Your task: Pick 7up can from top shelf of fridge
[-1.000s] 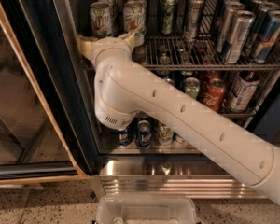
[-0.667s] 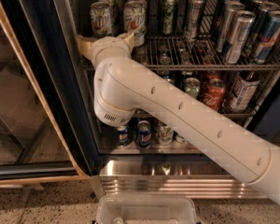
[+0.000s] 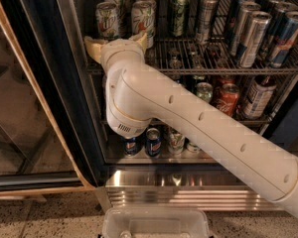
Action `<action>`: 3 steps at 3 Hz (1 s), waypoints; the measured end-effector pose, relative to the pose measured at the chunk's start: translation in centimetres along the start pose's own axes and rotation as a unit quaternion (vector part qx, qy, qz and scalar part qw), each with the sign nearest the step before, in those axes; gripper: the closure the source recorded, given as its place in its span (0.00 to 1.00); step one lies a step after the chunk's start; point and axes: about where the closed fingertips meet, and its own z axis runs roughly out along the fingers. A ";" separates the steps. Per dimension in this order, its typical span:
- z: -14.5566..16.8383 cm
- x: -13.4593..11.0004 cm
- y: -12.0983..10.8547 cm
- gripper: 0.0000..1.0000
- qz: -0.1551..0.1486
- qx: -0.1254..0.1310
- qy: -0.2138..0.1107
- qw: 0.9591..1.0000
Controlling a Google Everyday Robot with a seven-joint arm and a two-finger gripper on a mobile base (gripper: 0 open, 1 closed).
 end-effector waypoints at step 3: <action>0.0 0.0 0.0 0.24 0.000 0.000 0.000 1.000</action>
Offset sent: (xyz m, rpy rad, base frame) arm 0.0000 0.0000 0.0000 0.0000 0.0000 0.0000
